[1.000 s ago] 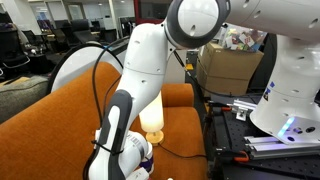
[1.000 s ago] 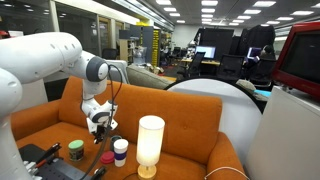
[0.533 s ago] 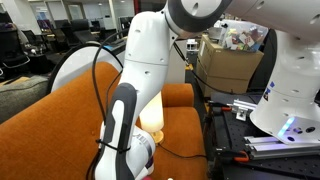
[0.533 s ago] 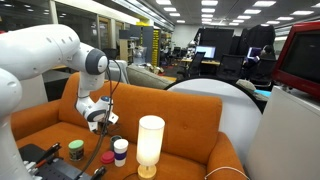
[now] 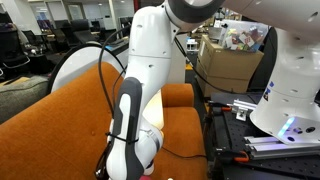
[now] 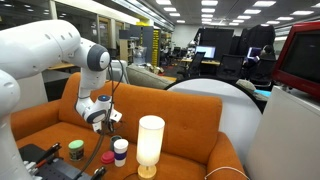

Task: Pick the white ball and put it in the green cup

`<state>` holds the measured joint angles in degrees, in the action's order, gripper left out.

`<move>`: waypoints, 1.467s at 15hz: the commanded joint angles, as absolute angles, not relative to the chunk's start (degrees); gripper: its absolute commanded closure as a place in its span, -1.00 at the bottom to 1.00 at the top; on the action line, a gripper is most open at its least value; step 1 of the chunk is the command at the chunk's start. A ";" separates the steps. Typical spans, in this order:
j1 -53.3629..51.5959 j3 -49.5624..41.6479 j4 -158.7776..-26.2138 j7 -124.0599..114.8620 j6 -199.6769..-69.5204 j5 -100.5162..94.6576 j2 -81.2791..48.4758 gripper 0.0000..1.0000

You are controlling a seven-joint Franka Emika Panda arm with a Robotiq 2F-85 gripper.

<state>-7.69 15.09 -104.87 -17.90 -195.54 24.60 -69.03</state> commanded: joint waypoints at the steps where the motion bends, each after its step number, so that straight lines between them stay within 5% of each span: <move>1: -5.75 15.48 -107.48 -19.08 -198.32 23.05 -67.84 0.75; 15: -5.93 12.58 -94.12 -19.20 -189.03 21.40 -77.56 0.75; 16: -5.75 12.55 -93.33 -19.13 -188.27 21.35 -78.05 0.68; 17: -5.59 12.53 -92.85 -19.05 -187.74 21.32 -78.41 0.37; 18: -5.25 12.82 -92.34 -18.87 -187.14 21.13 -78.71 -0.25; 22: -4.12 14.36 -91.98 -18.12 -187.66 20.65 -78.96 -0.68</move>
